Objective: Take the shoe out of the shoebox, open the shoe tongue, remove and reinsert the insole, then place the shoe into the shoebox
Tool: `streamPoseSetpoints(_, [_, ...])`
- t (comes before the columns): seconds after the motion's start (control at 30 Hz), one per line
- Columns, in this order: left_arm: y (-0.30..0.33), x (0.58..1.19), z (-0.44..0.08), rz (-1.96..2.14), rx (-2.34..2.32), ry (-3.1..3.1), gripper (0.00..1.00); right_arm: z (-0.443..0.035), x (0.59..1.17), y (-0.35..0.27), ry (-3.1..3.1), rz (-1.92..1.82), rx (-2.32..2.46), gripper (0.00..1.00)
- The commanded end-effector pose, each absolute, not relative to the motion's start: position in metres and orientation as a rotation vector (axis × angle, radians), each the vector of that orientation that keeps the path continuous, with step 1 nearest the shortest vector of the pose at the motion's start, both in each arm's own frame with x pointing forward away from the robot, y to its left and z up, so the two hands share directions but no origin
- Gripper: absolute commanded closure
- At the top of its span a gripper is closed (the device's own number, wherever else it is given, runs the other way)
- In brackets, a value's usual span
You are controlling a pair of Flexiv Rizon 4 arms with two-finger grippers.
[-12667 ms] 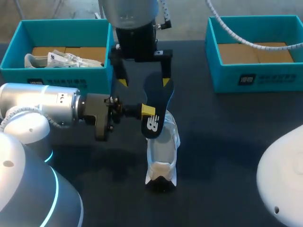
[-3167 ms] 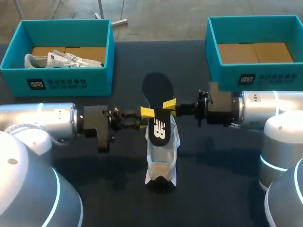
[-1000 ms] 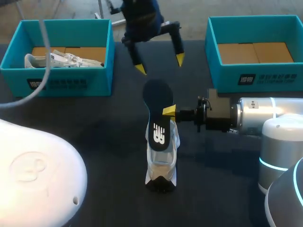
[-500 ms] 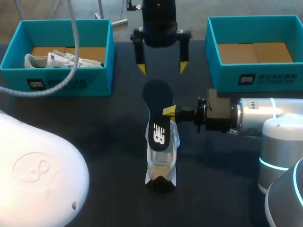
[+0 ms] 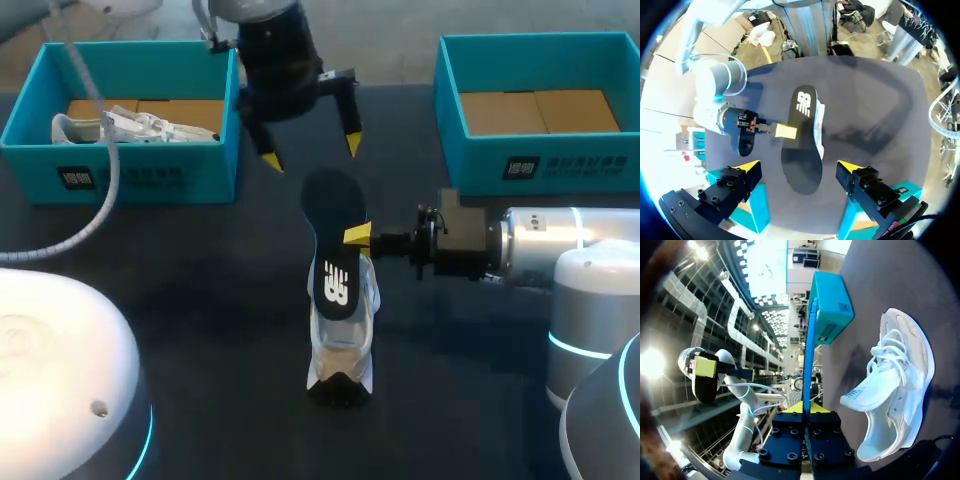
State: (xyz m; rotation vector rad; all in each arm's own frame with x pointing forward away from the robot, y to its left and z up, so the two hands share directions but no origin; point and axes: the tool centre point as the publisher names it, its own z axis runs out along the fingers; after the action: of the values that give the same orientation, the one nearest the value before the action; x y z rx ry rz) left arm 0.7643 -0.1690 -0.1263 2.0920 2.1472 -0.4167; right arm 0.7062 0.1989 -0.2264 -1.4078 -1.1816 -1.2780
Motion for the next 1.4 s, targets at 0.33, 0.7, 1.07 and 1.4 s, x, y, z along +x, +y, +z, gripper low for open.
streamPoseSetpoints(0.33, [-0.123,0.768,-0.142,-1.019,1.277,1.486,0.00,-0.226,0.706,0.201,-1.183,-1.277,-1.413,1.00])
streamPoseSetpoints(0.7, [-0.122,0.769,-0.142,-1.015,1.322,1.480,0.00,-0.226,0.706,0.201,-1.183,-1.277,-1.413,1.00])
streamPoseSetpoints(1.07, [-0.102,0.777,-0.178,-1.249,1.115,1.288,0.00,-0.226,0.706,0.201,-1.183,-1.277,-1.413,1.00])
streamPoseSetpoints(1.4, [-0.102,0.776,-0.193,-1.382,0.977,1.131,0.00,-0.226,0.706,0.201,-1.183,-1.277,-1.413,1.00])
